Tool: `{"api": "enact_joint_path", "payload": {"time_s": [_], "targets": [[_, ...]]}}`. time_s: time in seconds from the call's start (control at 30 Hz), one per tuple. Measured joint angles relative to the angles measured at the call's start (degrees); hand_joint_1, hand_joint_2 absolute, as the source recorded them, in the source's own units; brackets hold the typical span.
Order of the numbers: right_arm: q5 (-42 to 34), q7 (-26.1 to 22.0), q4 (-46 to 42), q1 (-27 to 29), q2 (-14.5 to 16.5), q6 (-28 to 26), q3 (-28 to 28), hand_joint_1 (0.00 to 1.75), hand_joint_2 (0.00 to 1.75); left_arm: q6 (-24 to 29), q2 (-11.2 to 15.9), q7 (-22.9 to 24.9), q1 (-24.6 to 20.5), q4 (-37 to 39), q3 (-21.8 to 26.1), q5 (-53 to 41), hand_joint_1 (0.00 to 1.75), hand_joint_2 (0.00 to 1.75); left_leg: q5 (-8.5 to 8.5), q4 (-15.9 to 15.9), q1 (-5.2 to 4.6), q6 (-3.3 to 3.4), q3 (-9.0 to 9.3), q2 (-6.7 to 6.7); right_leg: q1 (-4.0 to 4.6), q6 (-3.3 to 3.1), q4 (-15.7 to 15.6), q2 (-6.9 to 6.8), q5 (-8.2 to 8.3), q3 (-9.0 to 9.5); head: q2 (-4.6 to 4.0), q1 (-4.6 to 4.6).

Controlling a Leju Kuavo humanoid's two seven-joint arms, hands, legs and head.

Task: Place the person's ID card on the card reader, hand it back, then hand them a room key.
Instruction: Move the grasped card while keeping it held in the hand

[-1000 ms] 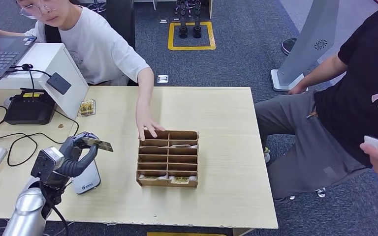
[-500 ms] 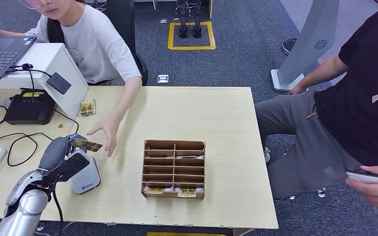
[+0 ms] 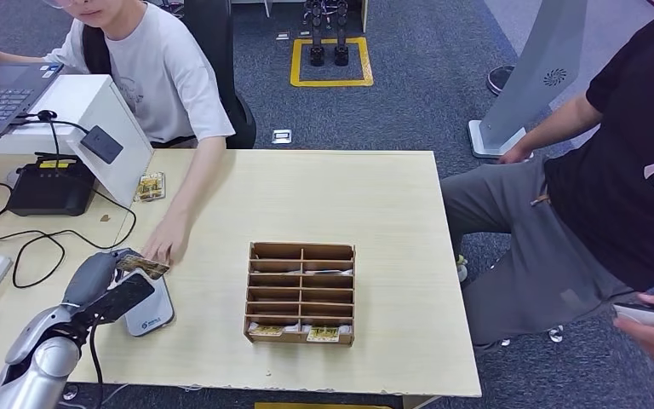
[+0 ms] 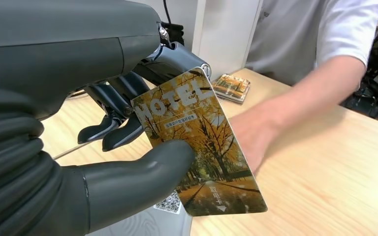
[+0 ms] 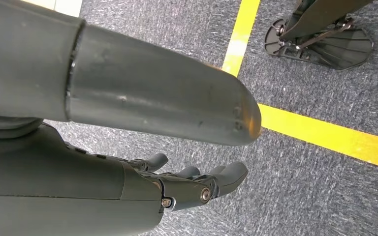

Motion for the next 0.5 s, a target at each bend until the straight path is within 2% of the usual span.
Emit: {"api": "enact_joint_path", "payload": {"time_s": [0.3, 0.5], "targets": [[0.0, 0.0, 0.1, 0.0, 0.0, 0.0, 0.0, 0.0, 0.0, -0.7, 1.2, -0.6, 0.2, 0.8, 1.2, 0.0, 1.75, 1.75, 0.0, 0.0, 0.0, 0.0, -0.01, 0.0, 0.0, 0.0, 0.0, 0.0, 0.0, 0.0, 0.0, 0.01], [0.0, 0.0, 0.1, 0.0, 0.0, 0.0, -0.1, 0.0, 0.0, -0.9, 2.6, 0.8, 0.8, 0.8, 2.3, -2.7, 1.75, 1.75, 0.0, 0.0, 0.0, 0.0, 0.0, 0.0, 0.0, 0.0, 0.0, 0.0, 0.0, 0.0, -0.01, 0.01]]}}
